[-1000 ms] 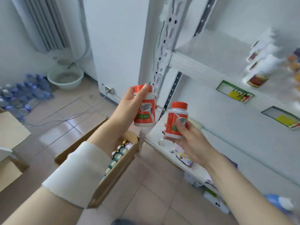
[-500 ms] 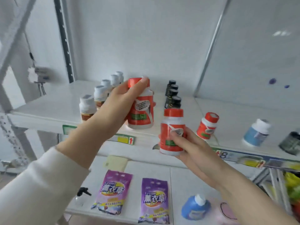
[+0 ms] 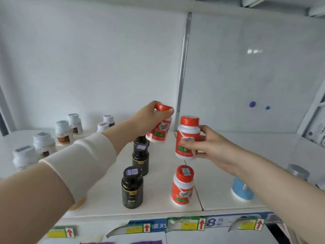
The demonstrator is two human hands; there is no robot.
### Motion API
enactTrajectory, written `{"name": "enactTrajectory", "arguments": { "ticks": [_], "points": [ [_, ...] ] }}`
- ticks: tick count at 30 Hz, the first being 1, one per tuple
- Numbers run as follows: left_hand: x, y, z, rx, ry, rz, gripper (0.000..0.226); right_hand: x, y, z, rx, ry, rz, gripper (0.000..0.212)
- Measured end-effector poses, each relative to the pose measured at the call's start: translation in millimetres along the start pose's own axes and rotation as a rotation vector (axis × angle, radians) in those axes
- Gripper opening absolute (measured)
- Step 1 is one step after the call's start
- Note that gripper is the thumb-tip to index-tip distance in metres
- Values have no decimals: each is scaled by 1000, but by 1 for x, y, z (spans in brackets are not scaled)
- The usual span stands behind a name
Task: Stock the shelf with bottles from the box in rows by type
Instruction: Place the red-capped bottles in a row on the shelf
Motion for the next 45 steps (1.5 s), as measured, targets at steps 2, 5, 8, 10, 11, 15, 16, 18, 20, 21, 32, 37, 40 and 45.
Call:
{"name": "enactTrajectory", "arguments": {
  "ticks": [2, 5, 8, 10, 11, 15, 16, 18, 20, 21, 32, 37, 40, 45],
  "points": [
    [32, 4, 5, 98, 9, 49, 44, 25, -4, -7, -52, 35, 11, 63],
    [78, 7, 21, 209, 2, 110, 45, 59, -8, -16, -80, 85, 18, 64],
    [123, 11, 42, 380, 6, 163, 46, 93, -7, -29, -189, 120, 52, 67],
    [149, 18, 58, 508, -5, 200, 48, 113, -4, -40, -255, 146, 68, 69],
    [159, 22, 65, 552, -13, 220, 49, 123, -2, -46, -276, 155, 74, 71],
    [193, 36, 84, 630, -40, 278, 50, 157, 2, -58, -318, 138, 91, 68],
    [199, 38, 87, 630, -49, 277, 50, 164, 2, -60, -328, 133, 91, 65],
    [209, 40, 94, 621, -68, 270, 51, 176, 3, -64, -355, 126, 93, 63],
    [218, 43, 101, 633, -86, 276, 52, 186, 2, -69, -365, 125, 80, 63],
    [222, 45, 104, 641, -97, 280, 53, 191, 1, -73, -363, 127, 70, 64],
    [243, 57, 112, 635, -59, 261, 56, 217, 7, -82, -335, 122, 74, 74],
    [241, 56, 114, 613, -70, 268, 63, 214, 12, -84, -329, 155, 73, 76],
    [238, 52, 111, 624, -68, 267, 71, 212, 12, -75, -357, 155, 78, 71],
    [216, 26, 95, 768, -11, 235, 62, 196, -2, -41, -512, 80, 70, 60]
  ]
}}
Point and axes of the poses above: each hand's wrist, its own x-axis towards the middle knuckle, its own y-axis out of the palm, z = x × y, the point moved 7 cm from there along x, towards the middle knuckle, and after that the axes turned 1 degree about z, right-handed, at the moved point
